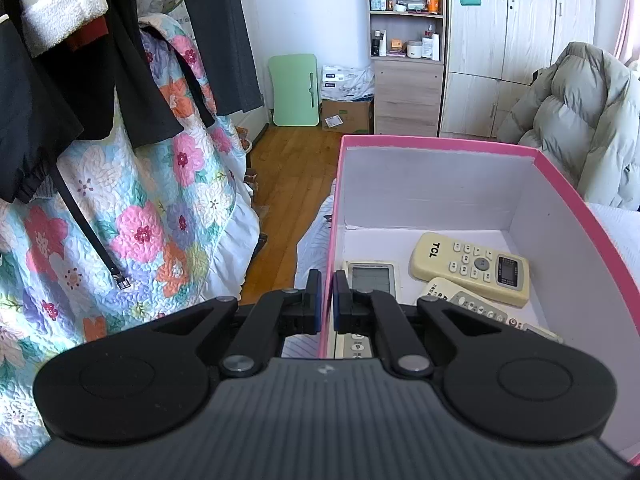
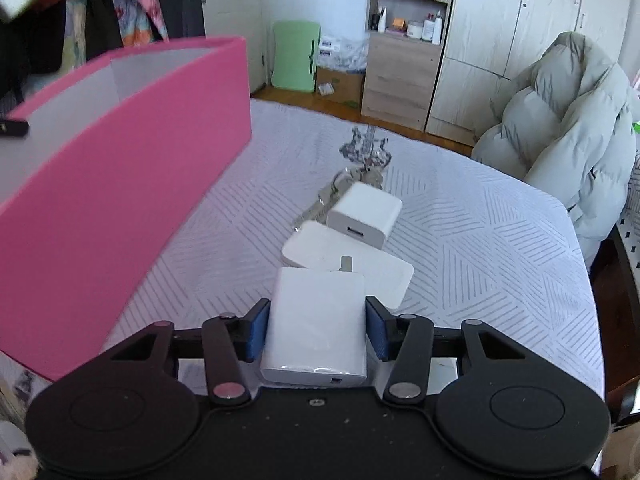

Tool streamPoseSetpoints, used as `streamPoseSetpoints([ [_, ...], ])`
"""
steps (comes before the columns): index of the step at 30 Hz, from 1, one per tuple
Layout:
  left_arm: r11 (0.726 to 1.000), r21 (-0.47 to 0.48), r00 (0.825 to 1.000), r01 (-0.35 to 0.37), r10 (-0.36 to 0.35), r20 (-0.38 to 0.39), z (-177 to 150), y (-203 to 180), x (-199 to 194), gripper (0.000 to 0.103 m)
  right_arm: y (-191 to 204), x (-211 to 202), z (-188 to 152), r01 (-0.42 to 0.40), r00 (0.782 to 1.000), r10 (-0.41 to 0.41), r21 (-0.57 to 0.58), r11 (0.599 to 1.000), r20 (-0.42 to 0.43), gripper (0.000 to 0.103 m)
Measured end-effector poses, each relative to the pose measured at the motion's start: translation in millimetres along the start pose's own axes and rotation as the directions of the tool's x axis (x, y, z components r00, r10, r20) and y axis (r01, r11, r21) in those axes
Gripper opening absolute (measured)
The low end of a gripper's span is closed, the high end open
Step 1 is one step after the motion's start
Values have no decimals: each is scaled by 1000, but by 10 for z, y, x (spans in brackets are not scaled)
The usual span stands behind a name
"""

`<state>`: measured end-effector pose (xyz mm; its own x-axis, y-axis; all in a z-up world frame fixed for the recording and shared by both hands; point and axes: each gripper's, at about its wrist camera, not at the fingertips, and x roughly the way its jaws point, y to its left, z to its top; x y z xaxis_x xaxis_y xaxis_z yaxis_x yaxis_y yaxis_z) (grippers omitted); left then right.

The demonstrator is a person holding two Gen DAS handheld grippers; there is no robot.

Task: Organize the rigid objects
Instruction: 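Carry the white power bank into the pink box and release it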

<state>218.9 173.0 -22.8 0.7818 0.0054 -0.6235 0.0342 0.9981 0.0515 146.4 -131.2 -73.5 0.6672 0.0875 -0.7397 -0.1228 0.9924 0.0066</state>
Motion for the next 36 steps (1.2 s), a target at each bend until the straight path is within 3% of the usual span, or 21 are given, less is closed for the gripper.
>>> streamPoseSetpoints([
  [3,1000,11,1000,-5,5,0,3,-15,1,5,28,-158,45,-26,999,26,7,1000,47,55],
  [8,999,40,1000,-20,19,10,-3,-71,-14,5,92,-481,252,-146,983,141,36,989,117,55],
  [12,999,42,1000,-19,18,12,-4,-78,-18,5,254,-710,505,-270,948,266,-1,963,176,55],
  [16,999,41,1000,-19,18,13,2,-76,-20,5,520,-723,800,-381,905,391,-91,920,169,55],
  [19,998,52,1000,-22,21,16,11,-85,-25,5,823,-543,1018,-395,898,422,-191,898,126,55],
  [22,999,49,1000,-18,17,15,14,-82,-29,5,1099,-229,1182,-397,905,423,-258,881,51,55],
  [25,999,40,1000,-11,11,15,19,-69,-28,5,1311,130,1298,-358,929,370,-313,880,-24,55],
  [32,999,50,1000,-12,11,17,15,-53,-19,4,1489,665,1434,-290,957,259,-375,880,-131,55],
  [34,998,56,1000,-17,16,18,20,-60,-11,5,1541,695,1448,-297,954,248,-415,860,-170,55],
  [36,998,60,1000,-18,17,18,21,-66,-7,5,1641,712,1433,-257,965,196,-496,830,-172,55],
])
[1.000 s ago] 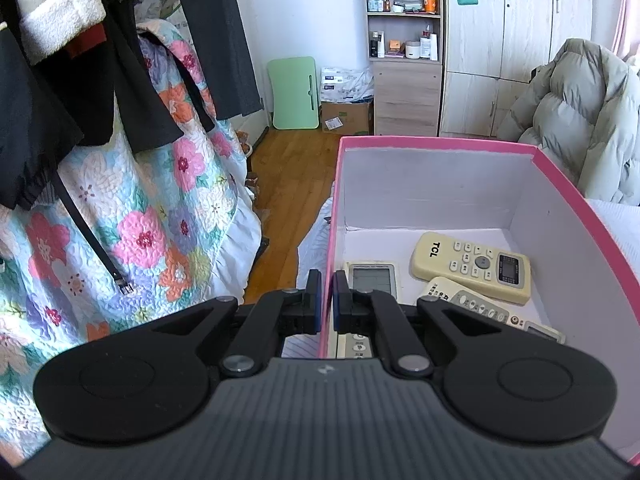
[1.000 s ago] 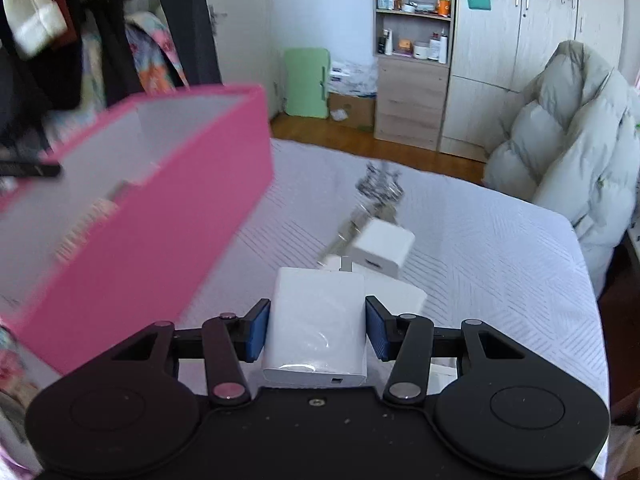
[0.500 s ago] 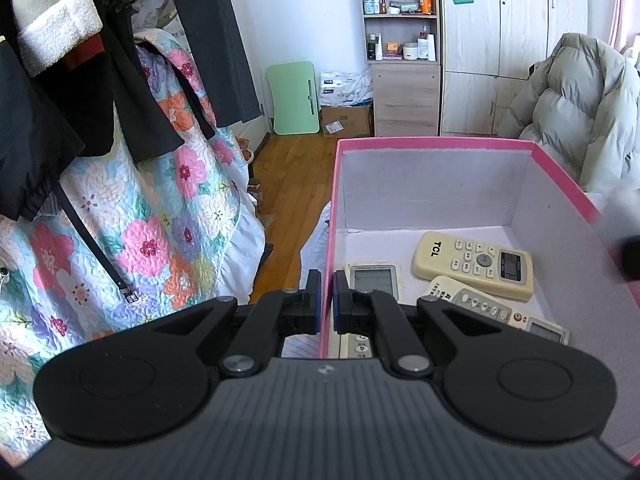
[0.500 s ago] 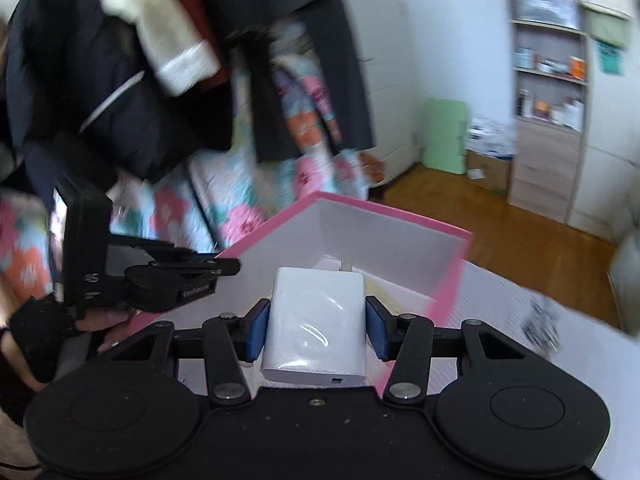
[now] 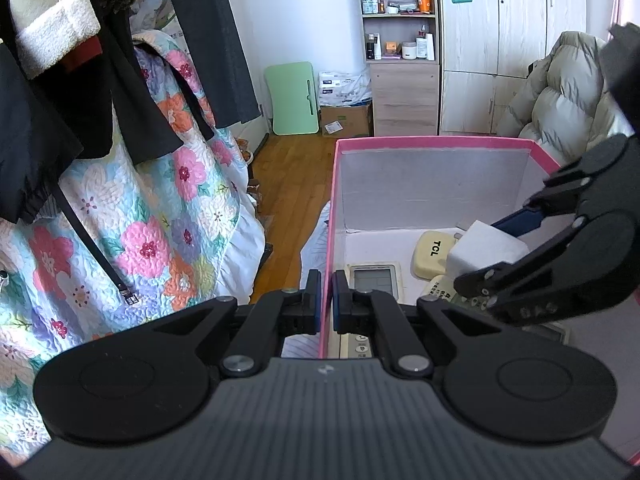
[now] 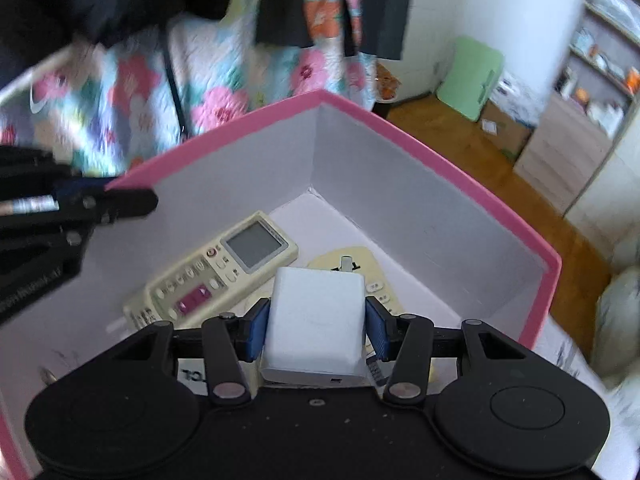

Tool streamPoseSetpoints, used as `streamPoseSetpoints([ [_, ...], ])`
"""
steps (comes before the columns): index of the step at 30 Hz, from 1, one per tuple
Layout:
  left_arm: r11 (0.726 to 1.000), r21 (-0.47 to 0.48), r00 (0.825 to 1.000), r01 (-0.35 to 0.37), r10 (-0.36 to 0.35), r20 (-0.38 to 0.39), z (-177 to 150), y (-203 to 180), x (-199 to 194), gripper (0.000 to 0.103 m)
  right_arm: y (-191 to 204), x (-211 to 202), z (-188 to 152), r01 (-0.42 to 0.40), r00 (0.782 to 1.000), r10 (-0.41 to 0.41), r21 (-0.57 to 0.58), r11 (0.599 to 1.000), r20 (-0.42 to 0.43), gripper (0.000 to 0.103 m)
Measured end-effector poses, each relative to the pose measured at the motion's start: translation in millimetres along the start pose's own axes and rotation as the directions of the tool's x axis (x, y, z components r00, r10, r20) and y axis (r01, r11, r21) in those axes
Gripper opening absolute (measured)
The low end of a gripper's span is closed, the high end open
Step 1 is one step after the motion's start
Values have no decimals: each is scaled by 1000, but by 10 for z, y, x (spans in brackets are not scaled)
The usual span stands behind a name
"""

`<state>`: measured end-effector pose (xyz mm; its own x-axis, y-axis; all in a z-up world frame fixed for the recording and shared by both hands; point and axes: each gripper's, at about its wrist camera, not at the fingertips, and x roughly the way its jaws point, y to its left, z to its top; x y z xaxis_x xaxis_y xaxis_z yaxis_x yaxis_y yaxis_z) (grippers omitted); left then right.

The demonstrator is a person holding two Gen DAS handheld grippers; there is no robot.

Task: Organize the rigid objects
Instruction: 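Carry the white power bank into the pink box and release it, then grasp the white rectangular charger on the table with the right gripper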

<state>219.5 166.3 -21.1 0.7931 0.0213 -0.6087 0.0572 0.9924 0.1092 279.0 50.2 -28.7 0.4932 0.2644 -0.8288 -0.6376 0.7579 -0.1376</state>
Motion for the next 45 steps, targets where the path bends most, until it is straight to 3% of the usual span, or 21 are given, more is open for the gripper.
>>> streamPoseSetpoints([
  [2,1000,-2,1000,-1,1,0,-4,-1,-7,5,47,-6,13,42,999,-42,-33,999,1,57],
  [5,1000,4,1000,-4,4,-1,-13,-15,-15,5,57,-211,-43,61,993,-59,-12,998,100,67],
  [9,999,39,1000,-15,15,2,-17,-50,-17,5,-84,-618,-238,-12,975,0,50,999,220,67],
  [12,999,38,1000,-14,14,0,-9,-48,-9,5,-150,-950,-511,-36,946,-1,107,994,325,71],
  [14,999,42,1000,-20,20,0,-9,-53,-5,5,-204,-1147,-717,-35,924,-29,159,987,382,82],
  [16,999,43,1000,-23,23,0,-13,-54,-2,5,-270,-1330,-951,-21,906,-73,217,976,417,84],
  [22,999,38,1000,-24,24,-1,-30,-64,-9,5,-434,-1606,-1542,57,926,-179,345,937,334,84],
  [28,997,62,999,-39,40,-1,-42,-104,-16,6,-557,-1567,-2010,143,960,-232,440,886,156,84],
  [36,995,89,999,-51,49,19,-52,-141,-47,6,-716,-1336,-2547,149,974,-223,633,760,38,84],
  [40,993,101,998,-63,62,21,-52,-167,-50,6,-711,-1180,-2685,126,984,-179,661,740,13,82],
  [42,992,105,997,-69,66,29,-58,-178,-56,6,-717,-1088,-2688,141,983,-182,664,735,-8,79],
  [43,992,106,997,-72,68,38,-61,-182,-66,6,-708,-1051,-2704,155,983,-183,655,740,-26,68],
  [45,990,114,996,-81,76,50,-71,-196,-85,6,-668,-966,-2695,203,975,-212,625,754,-60,61],
])
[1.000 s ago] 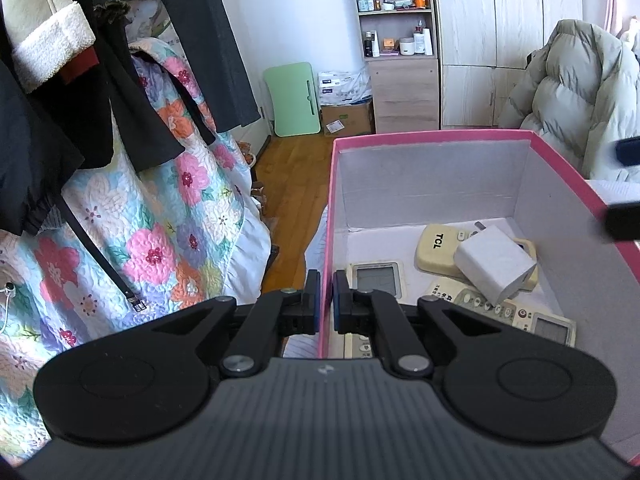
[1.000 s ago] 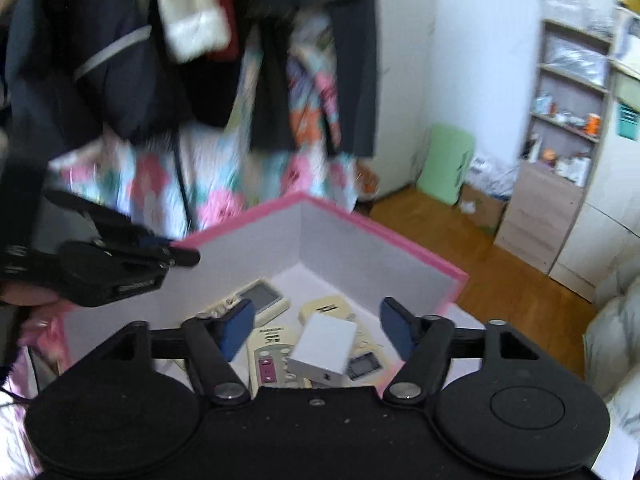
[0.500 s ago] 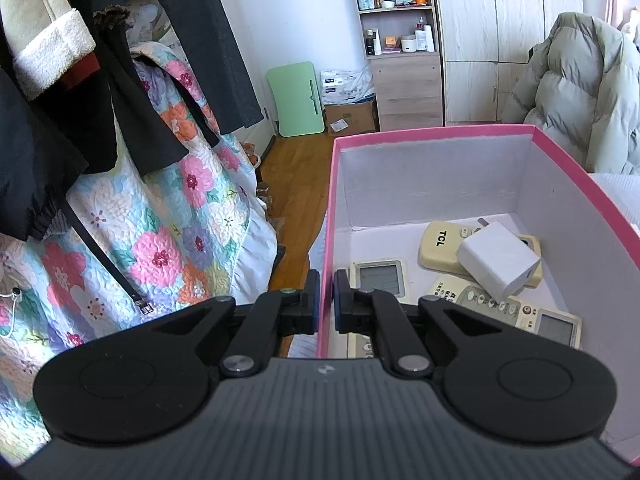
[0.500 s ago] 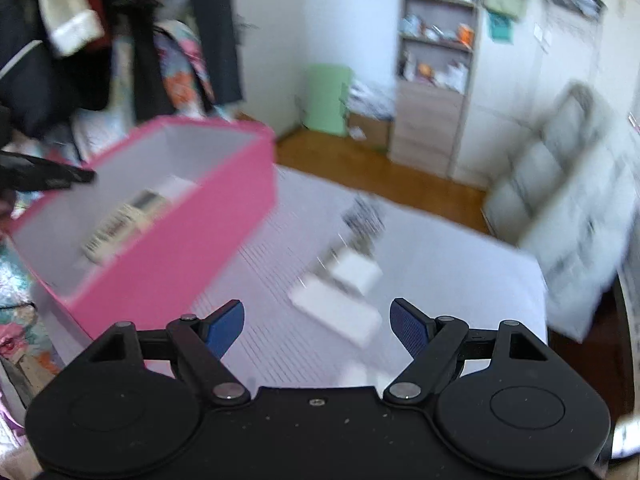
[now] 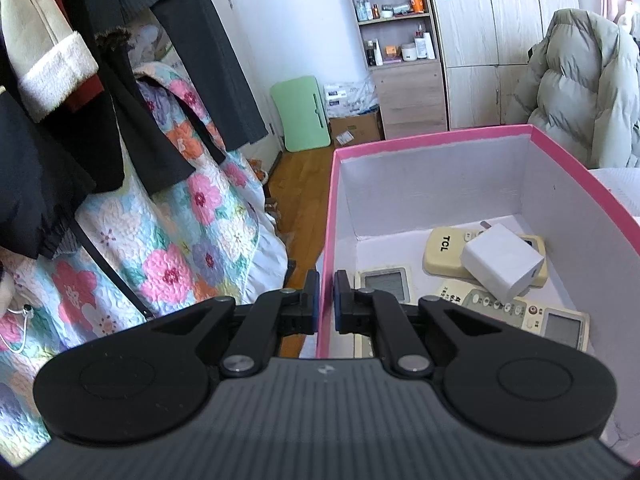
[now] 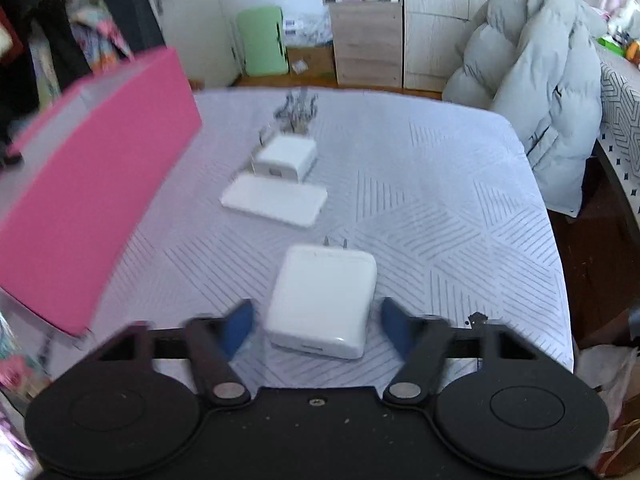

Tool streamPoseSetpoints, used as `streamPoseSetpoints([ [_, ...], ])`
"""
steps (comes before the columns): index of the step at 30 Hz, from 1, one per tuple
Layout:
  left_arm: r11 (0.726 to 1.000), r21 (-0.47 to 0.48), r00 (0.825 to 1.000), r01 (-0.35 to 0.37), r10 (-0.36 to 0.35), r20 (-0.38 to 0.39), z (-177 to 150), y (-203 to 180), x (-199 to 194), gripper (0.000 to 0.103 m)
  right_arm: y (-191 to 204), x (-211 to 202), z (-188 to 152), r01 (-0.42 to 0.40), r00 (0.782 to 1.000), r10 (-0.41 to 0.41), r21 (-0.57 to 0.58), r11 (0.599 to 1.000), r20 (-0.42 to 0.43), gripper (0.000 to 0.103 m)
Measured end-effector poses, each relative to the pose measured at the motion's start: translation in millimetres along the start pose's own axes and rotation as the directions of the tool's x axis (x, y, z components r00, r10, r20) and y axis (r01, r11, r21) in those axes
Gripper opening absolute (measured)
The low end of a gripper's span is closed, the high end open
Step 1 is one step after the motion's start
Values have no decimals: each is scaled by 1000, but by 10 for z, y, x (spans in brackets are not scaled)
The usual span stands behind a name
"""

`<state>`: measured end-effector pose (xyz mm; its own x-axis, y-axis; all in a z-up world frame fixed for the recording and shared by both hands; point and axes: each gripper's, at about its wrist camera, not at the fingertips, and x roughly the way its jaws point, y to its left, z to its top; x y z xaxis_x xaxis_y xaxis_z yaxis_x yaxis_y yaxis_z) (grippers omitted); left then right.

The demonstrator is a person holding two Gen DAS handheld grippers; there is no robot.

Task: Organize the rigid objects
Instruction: 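Grasp the white rectangular charger on the table with the right gripper, then carry the white charger into the pink box and release it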

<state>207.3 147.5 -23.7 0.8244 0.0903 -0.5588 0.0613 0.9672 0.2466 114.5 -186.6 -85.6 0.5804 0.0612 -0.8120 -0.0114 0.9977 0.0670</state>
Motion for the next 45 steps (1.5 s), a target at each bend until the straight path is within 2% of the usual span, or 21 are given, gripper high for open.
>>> streamPoseSetpoints([
  [2,1000,11,1000,-8,8,3,-6,-21,-7,6,39,2,-14,24,1000,-24,-23,999,8,60],
  [7,1000,1,1000,-8,8,0,10,-6,-1,6,12,50,10,18,1000,-17,-25,1000,22,60],
  [11,1000,-6,1000,-7,7,-1,15,-3,5,6,2,40,39,18,1000,-18,13,1000,18,60],
  [16,1000,-15,1000,0,0,0,1,-2,0,6,-15,-76,101,-62,997,58,71,996,49,60],
  [24,1000,-28,1000,9,-9,-1,9,17,-7,5,287,-473,374,-149,977,148,-4,989,151,60],
  [29,999,-27,1000,20,-20,-13,36,52,-5,5,582,-681,636,-250,948,261,-81,965,183,60],
  [34,997,-53,997,58,-60,-47,88,150,19,4,977,-721,950,-375,904,399,-161,913,153,60],
  [38,994,-73,994,86,-91,-66,128,218,11,3,1312,-533,1194,-508,852,521,-156,847,55,60],
  [41,994,-52,993,100,-103,-55,168,233,-50,3,1585,-302,1363,-569,821,571,-124,813,-30,60],
  [45,990,-55,989,128,-131,-61,170,283,-83,3,1906,72,1470,-587,808,577,-79,806,-118,60],
])
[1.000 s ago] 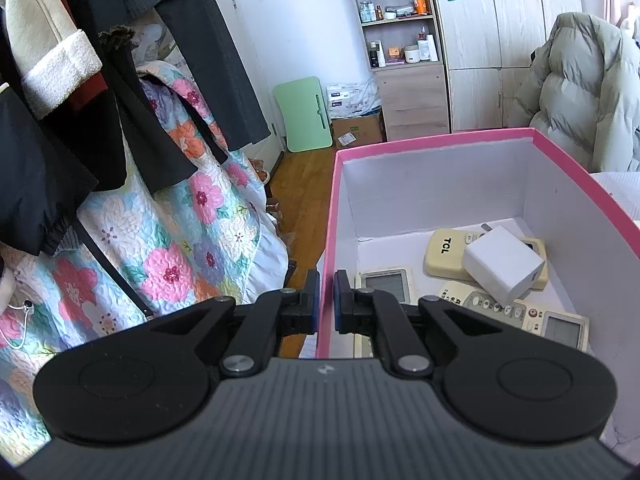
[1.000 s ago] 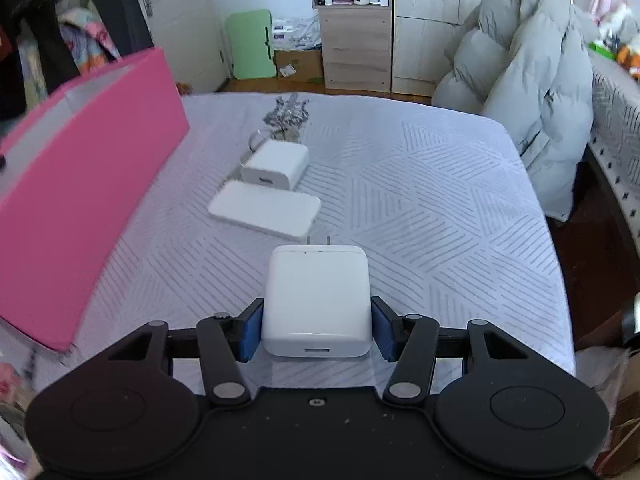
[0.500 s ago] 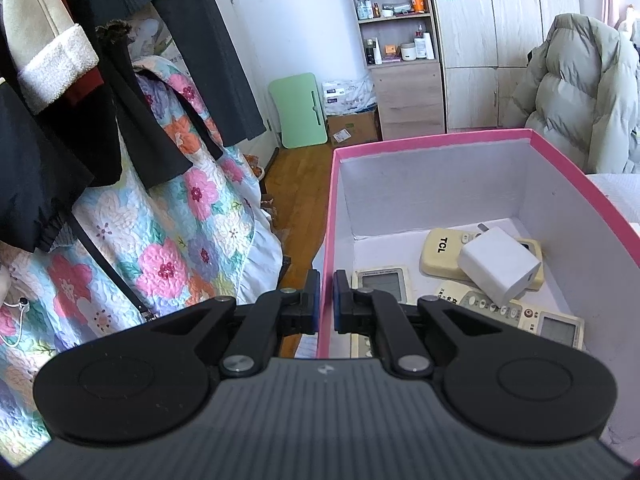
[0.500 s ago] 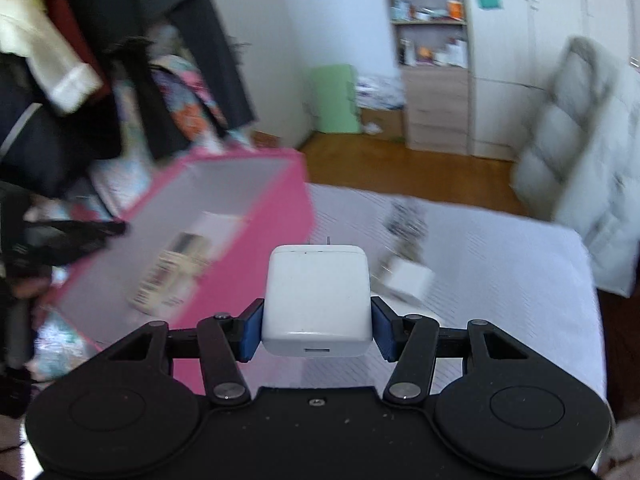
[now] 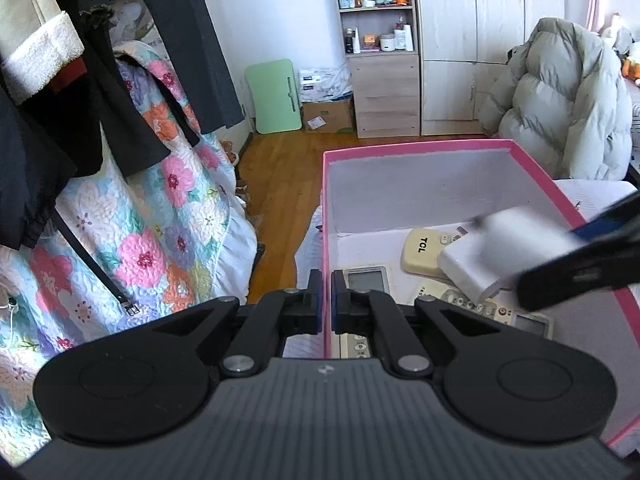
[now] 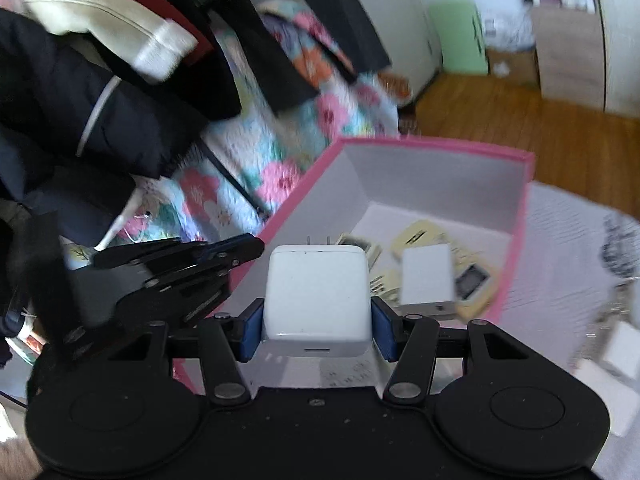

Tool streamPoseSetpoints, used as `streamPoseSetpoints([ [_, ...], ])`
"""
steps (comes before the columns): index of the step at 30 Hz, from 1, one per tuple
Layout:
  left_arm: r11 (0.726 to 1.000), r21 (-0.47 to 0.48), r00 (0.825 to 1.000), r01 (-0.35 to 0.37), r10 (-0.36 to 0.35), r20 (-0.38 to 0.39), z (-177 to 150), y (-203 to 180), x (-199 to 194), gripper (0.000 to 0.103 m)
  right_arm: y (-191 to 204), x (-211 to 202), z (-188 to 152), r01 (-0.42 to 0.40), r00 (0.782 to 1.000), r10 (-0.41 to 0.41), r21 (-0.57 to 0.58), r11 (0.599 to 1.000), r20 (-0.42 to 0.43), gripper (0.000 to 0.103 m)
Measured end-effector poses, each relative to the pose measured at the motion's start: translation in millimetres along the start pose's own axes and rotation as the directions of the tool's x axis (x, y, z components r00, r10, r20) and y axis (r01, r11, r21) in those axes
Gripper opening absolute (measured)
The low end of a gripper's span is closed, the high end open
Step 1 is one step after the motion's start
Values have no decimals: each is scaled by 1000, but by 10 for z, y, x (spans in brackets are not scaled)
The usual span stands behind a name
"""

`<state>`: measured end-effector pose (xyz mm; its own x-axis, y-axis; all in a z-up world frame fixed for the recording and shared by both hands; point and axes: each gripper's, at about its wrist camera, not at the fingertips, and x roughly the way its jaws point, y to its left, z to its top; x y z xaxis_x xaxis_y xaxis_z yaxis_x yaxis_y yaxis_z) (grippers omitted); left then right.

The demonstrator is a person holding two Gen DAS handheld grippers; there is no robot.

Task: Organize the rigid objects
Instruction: 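Carry the white charger into the pink box and release it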

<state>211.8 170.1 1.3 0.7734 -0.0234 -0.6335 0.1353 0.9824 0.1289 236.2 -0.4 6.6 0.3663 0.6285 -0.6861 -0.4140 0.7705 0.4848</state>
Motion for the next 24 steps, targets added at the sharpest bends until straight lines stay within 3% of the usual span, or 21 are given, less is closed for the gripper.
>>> streamPoseSetpoints([
  [6,996,-73,998,60,-62,-32,-66,143,31,2,14,525,57,24,996,-20,38,999,-89,60],
  [11,995,-75,997,70,-72,-17,-87,170,26,2,-2,758,91,95,986,-89,34,995,-138,60],
  [15,996,-65,998,63,-64,-14,-92,157,16,1,-128,839,149,108,983,-89,111,988,-158,63],
  [20,997,-59,999,39,-39,-4,-104,102,-5,1,-120,536,146,18,997,-10,113,993,-71,63],
  [24,999,-50,1000,18,-18,3,-108,60,-21,1,-95,34,14,25,999,-27,51,998,32,63],
])
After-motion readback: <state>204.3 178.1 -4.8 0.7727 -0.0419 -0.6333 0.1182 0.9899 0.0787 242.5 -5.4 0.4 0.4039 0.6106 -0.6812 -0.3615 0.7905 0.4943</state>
